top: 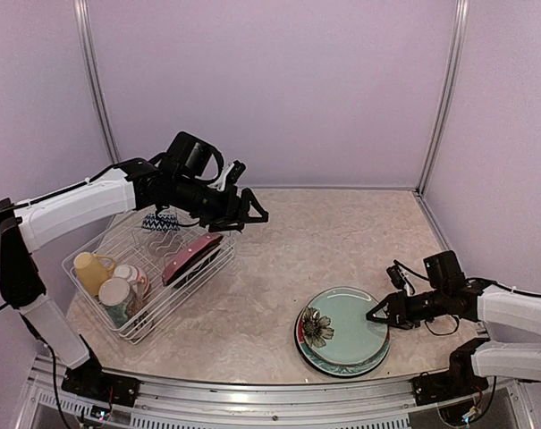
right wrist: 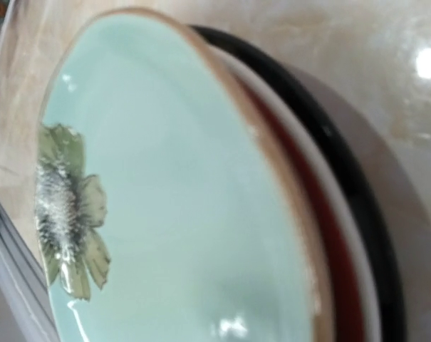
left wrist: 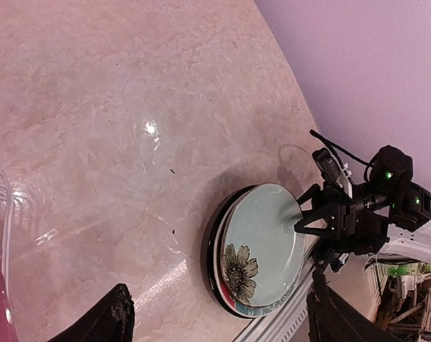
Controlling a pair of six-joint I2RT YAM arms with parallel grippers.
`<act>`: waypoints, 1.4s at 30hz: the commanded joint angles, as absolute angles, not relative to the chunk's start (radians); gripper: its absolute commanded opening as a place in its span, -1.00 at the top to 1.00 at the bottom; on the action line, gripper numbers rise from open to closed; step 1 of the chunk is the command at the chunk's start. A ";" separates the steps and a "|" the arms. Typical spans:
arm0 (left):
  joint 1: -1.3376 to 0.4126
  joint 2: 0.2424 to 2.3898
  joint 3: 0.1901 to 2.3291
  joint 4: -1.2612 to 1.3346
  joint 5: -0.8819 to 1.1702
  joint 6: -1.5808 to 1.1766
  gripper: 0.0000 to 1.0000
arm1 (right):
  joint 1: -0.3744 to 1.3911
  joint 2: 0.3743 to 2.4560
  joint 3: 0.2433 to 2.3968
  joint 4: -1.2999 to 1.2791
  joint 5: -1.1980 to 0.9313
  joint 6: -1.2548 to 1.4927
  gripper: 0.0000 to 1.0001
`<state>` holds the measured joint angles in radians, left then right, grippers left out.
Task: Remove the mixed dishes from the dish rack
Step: Place the plate with another plate, then grab the plate from the dish rack.
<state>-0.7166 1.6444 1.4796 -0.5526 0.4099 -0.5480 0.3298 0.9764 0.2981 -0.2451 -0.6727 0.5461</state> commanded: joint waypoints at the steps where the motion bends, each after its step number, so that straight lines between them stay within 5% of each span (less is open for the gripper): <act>1: -0.694 1.579 1.472 -0.628 0.303 -0.487 -0.60 | 0.324 0.920 0.332 -0.297 -0.605 0.552 -0.12; 11: -0.629 1.485 1.431 -0.727 0.203 -0.471 -0.77 | 0.324 0.857 0.401 -0.358 -0.424 0.576 -0.61; 23: -0.654 1.549 1.468 -0.952 0.005 -0.430 -0.90 | 0.324 0.916 0.440 -0.275 -0.412 0.562 -0.72; 31: -0.732 1.639 1.553 -1.076 -0.242 -0.391 -0.75 | 0.323 0.935 0.422 -0.222 -0.447 0.577 -0.72; 42: -0.772 1.771 1.648 -1.194 -0.467 -0.375 -0.29 | 0.323 0.932 0.384 -0.165 -0.465 0.602 -0.72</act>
